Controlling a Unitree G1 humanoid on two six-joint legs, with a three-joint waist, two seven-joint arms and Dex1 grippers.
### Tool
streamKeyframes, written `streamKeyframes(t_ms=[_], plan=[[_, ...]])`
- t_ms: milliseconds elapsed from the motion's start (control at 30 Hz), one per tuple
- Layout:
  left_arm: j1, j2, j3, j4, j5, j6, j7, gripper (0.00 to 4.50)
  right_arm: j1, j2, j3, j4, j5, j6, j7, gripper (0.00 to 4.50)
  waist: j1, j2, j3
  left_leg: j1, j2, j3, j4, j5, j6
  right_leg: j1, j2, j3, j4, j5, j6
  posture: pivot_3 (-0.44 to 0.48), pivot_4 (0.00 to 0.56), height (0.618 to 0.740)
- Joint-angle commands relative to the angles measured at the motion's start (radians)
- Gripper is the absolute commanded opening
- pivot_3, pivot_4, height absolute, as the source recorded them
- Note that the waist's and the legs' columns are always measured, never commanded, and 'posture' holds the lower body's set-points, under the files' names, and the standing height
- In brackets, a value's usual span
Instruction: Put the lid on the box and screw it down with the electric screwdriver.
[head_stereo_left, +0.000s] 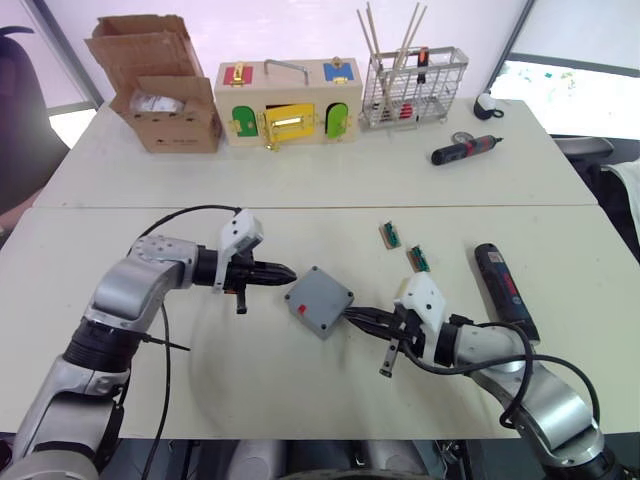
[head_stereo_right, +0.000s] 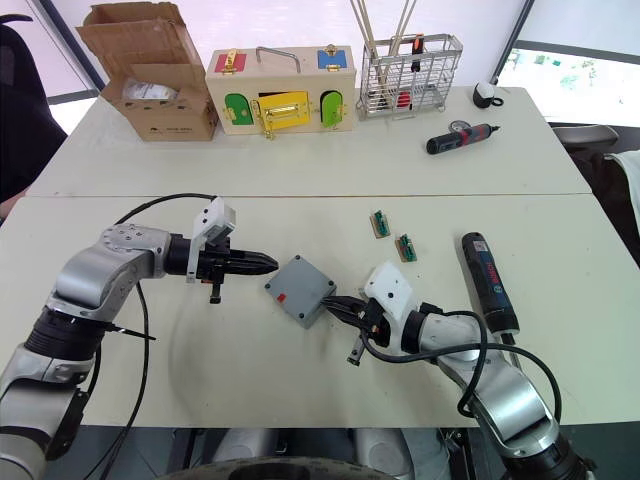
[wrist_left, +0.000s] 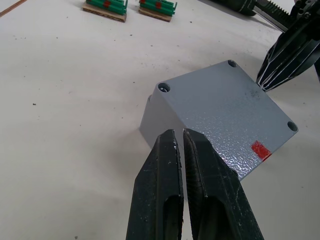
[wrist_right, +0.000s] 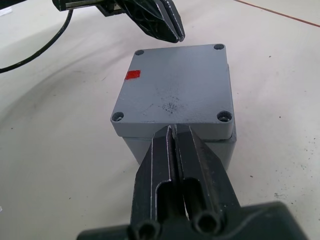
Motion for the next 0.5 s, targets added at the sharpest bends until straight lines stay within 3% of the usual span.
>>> streamKeyframes(t_ms=[33, 500], plan=[[0.003, 0.007, 0.003, -0.023, -0.001, -0.015, -0.007, 0.19, -0.008, 0.007, -0.001, -0.018, 0.004, -0.007, -0.005, 0.04, 0.0, 0.0, 0.0, 0.0, 0.0, 0.0, 0.0, 0.0, 0.0, 0.0, 0.0, 0.0, 0.0, 0.0, 0.0, 0.0, 0.15, 0.74], [0.006, -0.005, -0.014, -0.007, 0.023, -0.047, -0.011, 0.19, -0.017, 0.014, 0.013, 0.005, -0.007, -0.015, -0.011, 0.04, 0.0, 0.0, 0.0, 0.0, 0.0, 0.0, 0.0, 0.0, 0.0, 0.0, 0.0, 0.0, 0.0, 0.0, 0.0, 0.0, 0.15, 0.74]])
